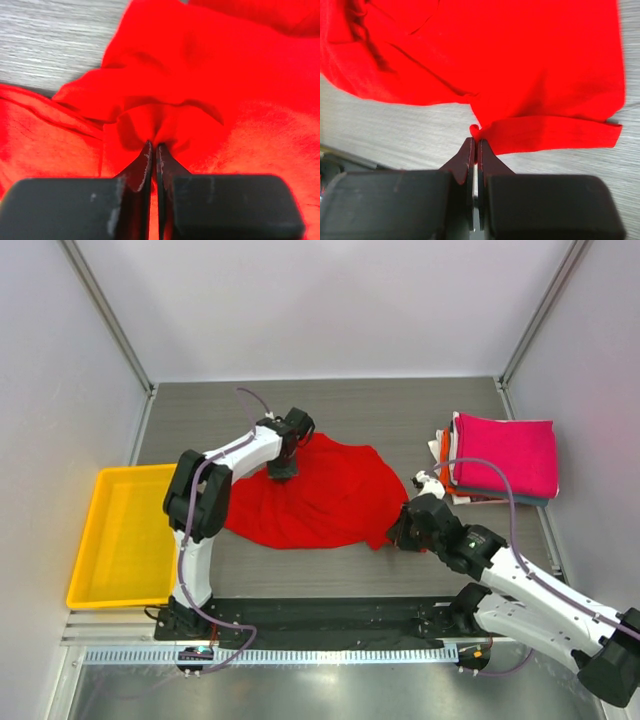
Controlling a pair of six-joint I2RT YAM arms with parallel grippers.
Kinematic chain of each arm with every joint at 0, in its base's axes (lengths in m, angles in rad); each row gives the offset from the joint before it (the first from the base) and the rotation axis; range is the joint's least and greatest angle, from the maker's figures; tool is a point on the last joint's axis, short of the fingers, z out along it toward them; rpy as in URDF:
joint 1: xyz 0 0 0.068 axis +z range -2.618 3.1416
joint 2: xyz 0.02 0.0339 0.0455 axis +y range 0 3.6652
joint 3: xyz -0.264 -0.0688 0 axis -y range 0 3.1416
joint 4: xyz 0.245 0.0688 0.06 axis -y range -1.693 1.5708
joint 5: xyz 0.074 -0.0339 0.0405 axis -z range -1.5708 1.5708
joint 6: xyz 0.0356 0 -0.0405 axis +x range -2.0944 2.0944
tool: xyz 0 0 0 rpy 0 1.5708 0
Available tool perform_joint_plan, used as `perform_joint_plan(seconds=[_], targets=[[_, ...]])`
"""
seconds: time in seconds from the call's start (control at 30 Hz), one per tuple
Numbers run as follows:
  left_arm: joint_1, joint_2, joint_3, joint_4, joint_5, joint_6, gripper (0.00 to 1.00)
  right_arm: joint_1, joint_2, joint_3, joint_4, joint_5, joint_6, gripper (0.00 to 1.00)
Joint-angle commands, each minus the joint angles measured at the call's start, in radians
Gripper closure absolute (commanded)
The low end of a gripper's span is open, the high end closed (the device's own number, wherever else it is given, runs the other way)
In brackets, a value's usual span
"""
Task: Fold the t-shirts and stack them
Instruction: Flatten the tshirt out
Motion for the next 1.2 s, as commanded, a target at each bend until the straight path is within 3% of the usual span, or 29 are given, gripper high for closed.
perform_joint_plan(seconds=[0.0,0.2,0.3,0.4,0.43,0.5,0.53,0.57,0.67,0.7,0.77,0.8,0.83,1.0,1.13,1.17], targets=[[0.043,-0.031,0.064,-0.025,0.018,0.008,1.0,0.004,0.018,0.041,0.027,0.116,0.037,0.99],[0.149,-0.057,0.191,-0.051,0.083,0.007,1.0,0.003,0.18,0.176,0.046,0.309,0.05,0.99],[0.218,0.024,0.397,-0.09,0.167,-0.024,1.0,-0.011,0.326,0.346,0.024,0.432,0.001,0.99],[0.259,0.164,0.755,-0.177,0.291,-0.076,1.0,-0.072,0.432,0.585,-0.033,0.522,-0.059,0.99],[0.281,0.201,0.97,-0.203,0.32,-0.109,1.0,-0.094,0.448,0.645,-0.043,0.526,-0.077,0.99],[0.313,0.221,1.125,-0.219,0.435,-0.158,1.0,-0.157,0.46,0.819,-0.056,0.513,-0.145,0.99],[0.352,0.192,1.124,-0.12,0.495,-0.209,1.0,-0.158,0.458,0.937,-0.081,0.542,-0.175,0.99],[0.377,0.149,1.073,-0.052,0.543,-0.244,1.0,-0.155,0.46,0.987,-0.095,0.59,-0.203,0.99],[0.462,-0.111,0.723,0.189,0.624,-0.317,1.0,-0.148,0.445,1.107,-0.132,0.566,-0.323,0.99],[0.489,-0.246,0.517,0.24,0.617,-0.323,1.0,-0.125,0.434,1.107,-0.138,0.553,-0.335,0.99],[0.517,-0.398,0.291,0.411,0.588,-0.355,1.0,-0.091,0.39,1.037,-0.14,0.524,-0.344,0.99],[0.523,-0.461,0.076,0.47,0.58,-0.372,1.0,-0.059,0.373,0.994,-0.139,0.492,-0.338,0.99],[0.554,-0.591,-0.025,0.555,0.568,-0.381,1.0,-0.048,0.332,0.892,-0.128,0.46,-0.319,0.99],[0.554,-0.88,-0.612,0.697,0.545,-0.423,1.0,0.038,0.179,0.502,-0.031,0.27,-0.158,0.99],[0.552,-1.055,-0.886,0.72,0.494,-0.418,0.94,0.153,0.066,0.148,0.116,0.129,0.002,0.99],[0.552,-1.115,-0.923,0.719,0.471,-0.415,0.91,0.173,0.052,0.106,0.133,0.116,0.049,0.92]])
